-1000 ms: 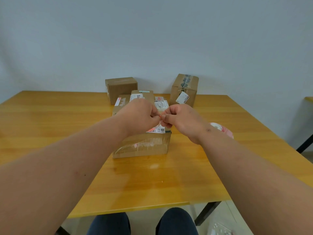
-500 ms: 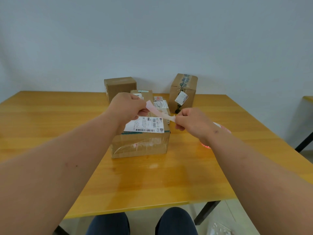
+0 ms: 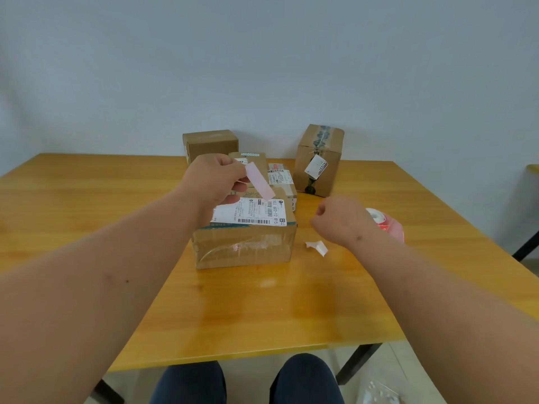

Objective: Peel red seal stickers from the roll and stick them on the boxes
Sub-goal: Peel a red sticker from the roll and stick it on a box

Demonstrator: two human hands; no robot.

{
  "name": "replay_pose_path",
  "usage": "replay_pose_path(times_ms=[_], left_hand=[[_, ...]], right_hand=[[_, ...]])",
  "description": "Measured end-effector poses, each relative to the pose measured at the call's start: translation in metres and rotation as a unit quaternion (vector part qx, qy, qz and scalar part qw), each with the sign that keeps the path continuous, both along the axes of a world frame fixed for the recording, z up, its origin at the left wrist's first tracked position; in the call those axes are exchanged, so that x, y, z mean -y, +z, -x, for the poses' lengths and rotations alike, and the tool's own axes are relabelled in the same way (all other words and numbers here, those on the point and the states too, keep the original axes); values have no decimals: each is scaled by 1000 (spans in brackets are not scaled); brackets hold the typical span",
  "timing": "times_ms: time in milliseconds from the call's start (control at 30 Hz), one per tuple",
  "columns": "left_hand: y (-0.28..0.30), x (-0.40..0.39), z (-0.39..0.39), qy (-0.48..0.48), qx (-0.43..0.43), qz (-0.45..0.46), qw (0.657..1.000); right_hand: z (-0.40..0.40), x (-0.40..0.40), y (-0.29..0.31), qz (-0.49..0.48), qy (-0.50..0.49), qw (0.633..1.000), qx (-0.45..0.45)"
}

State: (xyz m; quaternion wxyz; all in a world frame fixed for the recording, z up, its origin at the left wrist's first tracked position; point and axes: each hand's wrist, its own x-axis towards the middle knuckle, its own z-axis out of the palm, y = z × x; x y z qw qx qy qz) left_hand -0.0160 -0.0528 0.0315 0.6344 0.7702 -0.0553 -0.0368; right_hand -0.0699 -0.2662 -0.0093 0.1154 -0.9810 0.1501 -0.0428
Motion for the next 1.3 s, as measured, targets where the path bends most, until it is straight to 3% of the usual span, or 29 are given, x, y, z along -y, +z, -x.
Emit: replay_pose_path(times_ms=[100, 200, 267, 400, 633, 700, 867, 1133, 1300], left_hand=[[2, -3, 0, -20, -10, 27, 999], [1, -8, -1, -54, -22, 63, 996], [-1, -11, 0, -70, -22, 77, 994], [-1, -14, 6, -95, -2, 75, 993], [2, -24, 17, -126, 28, 56, 990], [0, -25, 20, -130, 32, 47, 990], [-5, -29, 29, -151, 52, -4, 987], [-3, -40, 49, -185, 82, -63, 977], [0, -41, 53, -188, 75, -84, 976]], right_hand=[[2, -13, 11, -84, 22, 990, 113], [2, -28, 19, -217, 70, 962, 148], [3, -38, 25, -348, 77, 927, 116], [5, -46, 38, -579, 57, 813, 29], [16, -45, 49, -705, 40, 708, 15], [17, -45, 50, -699, 21, 715, 7], [24, -55, 44, -626, -4, 779, -22], [30, -62, 37, -659, -45, 751, 3], [32, -64, 39, -627, 0, 779, 15]])
